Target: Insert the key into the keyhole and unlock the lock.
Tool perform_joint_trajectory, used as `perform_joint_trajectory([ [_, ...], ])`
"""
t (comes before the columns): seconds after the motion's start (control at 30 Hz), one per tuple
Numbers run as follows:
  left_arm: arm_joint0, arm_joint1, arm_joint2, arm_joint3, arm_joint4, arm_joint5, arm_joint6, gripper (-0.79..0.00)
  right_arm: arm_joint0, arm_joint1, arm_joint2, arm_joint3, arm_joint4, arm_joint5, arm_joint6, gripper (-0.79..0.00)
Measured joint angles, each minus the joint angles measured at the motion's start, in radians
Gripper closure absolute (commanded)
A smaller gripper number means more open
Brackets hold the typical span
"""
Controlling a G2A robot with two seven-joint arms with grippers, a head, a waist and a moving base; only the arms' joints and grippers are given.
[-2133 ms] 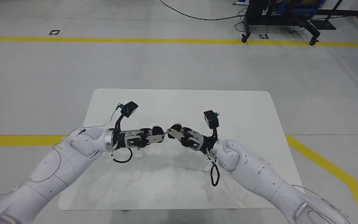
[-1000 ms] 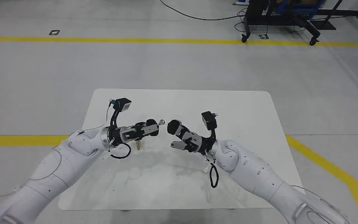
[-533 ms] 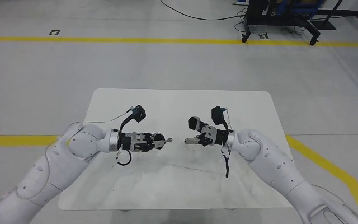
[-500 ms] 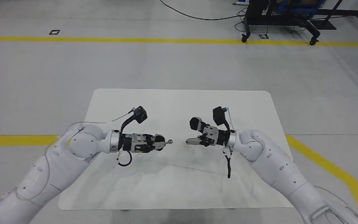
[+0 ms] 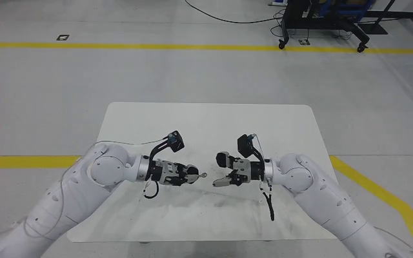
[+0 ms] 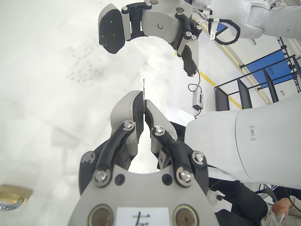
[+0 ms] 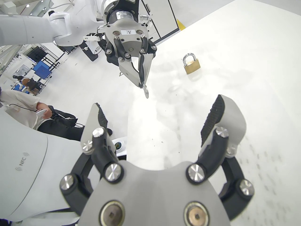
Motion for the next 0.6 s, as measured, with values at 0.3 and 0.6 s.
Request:
perform_joint_trajectory([
  [0.3, -0.016, -0.020, 0.008, 0.021, -0.010, -0.015, -0.019, 0.000, 0.040, -0.021, -0.059, 0.022, 0.016, 0.009, 0.030, -0.369],
  [0.6, -0.019, -0.032, 0.003, 0.029, 0.005, -0.023, -0.022, 0.000, 0.058, -0.033, -0.080, 0.049, 0.042, -0.002, 0.030, 0.000],
])
